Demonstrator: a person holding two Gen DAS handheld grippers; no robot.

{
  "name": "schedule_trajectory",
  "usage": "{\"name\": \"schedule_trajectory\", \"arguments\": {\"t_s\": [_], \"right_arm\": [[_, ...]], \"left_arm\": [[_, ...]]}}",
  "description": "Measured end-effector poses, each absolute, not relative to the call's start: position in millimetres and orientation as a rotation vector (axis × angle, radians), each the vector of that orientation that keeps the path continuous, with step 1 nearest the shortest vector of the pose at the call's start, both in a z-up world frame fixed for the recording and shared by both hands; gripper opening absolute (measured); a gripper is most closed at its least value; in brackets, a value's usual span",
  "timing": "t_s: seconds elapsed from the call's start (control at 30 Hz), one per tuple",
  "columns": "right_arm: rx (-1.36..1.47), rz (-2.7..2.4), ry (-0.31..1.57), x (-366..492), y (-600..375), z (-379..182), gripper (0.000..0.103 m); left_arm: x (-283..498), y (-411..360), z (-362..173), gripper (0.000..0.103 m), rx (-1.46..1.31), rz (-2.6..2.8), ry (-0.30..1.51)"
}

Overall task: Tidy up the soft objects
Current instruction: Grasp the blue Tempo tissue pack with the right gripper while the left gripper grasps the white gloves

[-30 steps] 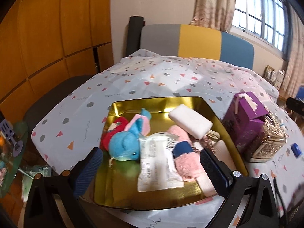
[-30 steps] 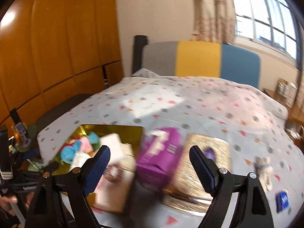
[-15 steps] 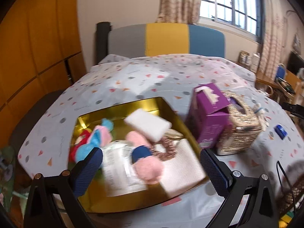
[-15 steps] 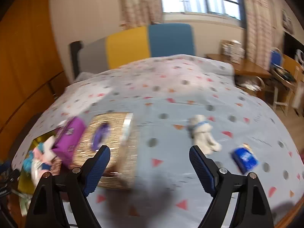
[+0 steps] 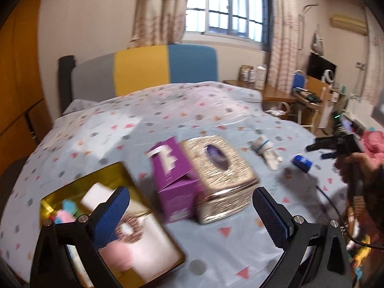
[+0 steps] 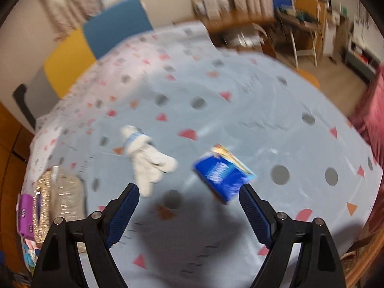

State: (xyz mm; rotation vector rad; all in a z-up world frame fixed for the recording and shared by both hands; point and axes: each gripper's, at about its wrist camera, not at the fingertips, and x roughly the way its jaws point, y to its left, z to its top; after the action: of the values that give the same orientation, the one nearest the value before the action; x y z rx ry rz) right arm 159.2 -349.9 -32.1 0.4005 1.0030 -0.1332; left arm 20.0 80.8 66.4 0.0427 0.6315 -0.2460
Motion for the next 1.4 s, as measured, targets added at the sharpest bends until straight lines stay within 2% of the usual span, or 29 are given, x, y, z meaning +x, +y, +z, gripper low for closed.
{"name": "schedule_trajectory", "arguments": {"t_s": [0.2,0.47,0.5,0.57,0.77,0.97,1.13,1.2,1.23,1.4], "right_arm": [[0.423,-0.162,1.154,183,-380,-59,0.087],[0.132,-0.093,1.312,220,-357,-86,0.087],[0.103,-0.105,1.331,222,-356,-92,0.086],[0.088,-0.132,1.356,223,-358,-101,0.061],[0.283,-0.161,1.226,210,-389,-88,0.061],[0.378,-0.261,1.222,197,-417,-93,0.061],[0.294,-0.254,1.267,204,-409,-97,0.061],[0.286,-0.252,1.271,203,-408,-98,0.061],[0.282,-0.252,1.272,204,-406,-98,0.061],[0.247,-0.247,1.282,217,-392,-100,0.061]], "left_arm": [[47,42,81,0.103,0.022,-0.371,0.658],[88,-30,96,0.103,0.093,-0.478,0.685],[97,-42,95,0.103,0.097,-0.481,0.699],[111,-56,91,0.103,0.098,-0.489,0.735],[160,-101,60,0.103,0.044,-0.450,0.901],[208,-146,17,0.101,-0.002,-0.434,1.030],[255,-179,-25,0.092,-0.064,-0.414,1.137],[276,-189,-42,0.080,-0.070,-0.380,1.161],[282,-192,-47,0.078,-0.066,-0.365,1.163],[308,-203,-71,0.077,-0.097,-0.326,1.184]]}}
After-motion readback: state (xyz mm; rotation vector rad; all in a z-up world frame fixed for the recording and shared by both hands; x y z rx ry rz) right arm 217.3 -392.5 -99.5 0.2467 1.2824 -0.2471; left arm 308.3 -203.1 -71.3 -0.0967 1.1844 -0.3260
